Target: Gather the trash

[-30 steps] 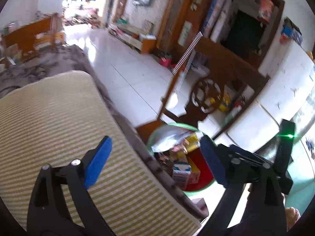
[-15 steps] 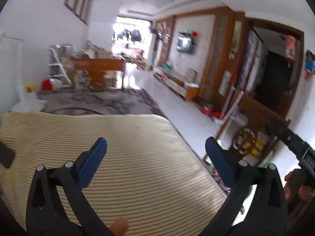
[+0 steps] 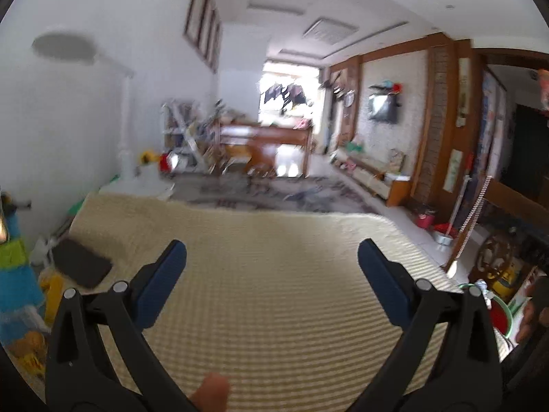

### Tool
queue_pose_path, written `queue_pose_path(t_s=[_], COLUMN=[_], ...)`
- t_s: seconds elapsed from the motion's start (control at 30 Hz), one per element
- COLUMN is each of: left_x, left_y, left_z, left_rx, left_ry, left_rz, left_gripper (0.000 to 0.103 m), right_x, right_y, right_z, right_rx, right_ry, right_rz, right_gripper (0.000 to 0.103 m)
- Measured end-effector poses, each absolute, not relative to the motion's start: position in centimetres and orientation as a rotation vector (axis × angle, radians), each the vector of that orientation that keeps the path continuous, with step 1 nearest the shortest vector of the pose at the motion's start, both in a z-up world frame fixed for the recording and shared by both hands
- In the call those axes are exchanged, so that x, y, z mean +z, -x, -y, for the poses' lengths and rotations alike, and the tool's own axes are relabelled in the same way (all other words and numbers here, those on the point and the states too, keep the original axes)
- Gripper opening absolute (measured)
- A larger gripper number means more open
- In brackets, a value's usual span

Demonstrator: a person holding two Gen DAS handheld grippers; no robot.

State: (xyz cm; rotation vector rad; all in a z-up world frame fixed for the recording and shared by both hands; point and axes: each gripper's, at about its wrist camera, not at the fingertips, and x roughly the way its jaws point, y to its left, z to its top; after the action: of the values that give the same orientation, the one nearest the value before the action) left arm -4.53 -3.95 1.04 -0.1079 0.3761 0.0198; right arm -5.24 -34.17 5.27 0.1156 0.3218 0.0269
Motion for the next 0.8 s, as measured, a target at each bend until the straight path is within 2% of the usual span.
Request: queue_pose_path(t_s=[0.27, 0.8], left_x=[-0.7, -1.4], left_y=[3.5, 3.3], left_z=[1.6, 2.2], left_rx=[0.049, 0.001], left_ry=[0.191, 0.185], left_rz=[-0.506, -0.555], left_gripper=[0.098, 0.098], right_x=[4.0, 3.4], right_y=[4.5, 5.1], right_z=[32.9, 32.2], right_rx=[-0.008, 0.011], right_ry=[-0.054, -0.018], right_rz=[-0.365, -0.363], right_gripper=[0.096, 0.096])
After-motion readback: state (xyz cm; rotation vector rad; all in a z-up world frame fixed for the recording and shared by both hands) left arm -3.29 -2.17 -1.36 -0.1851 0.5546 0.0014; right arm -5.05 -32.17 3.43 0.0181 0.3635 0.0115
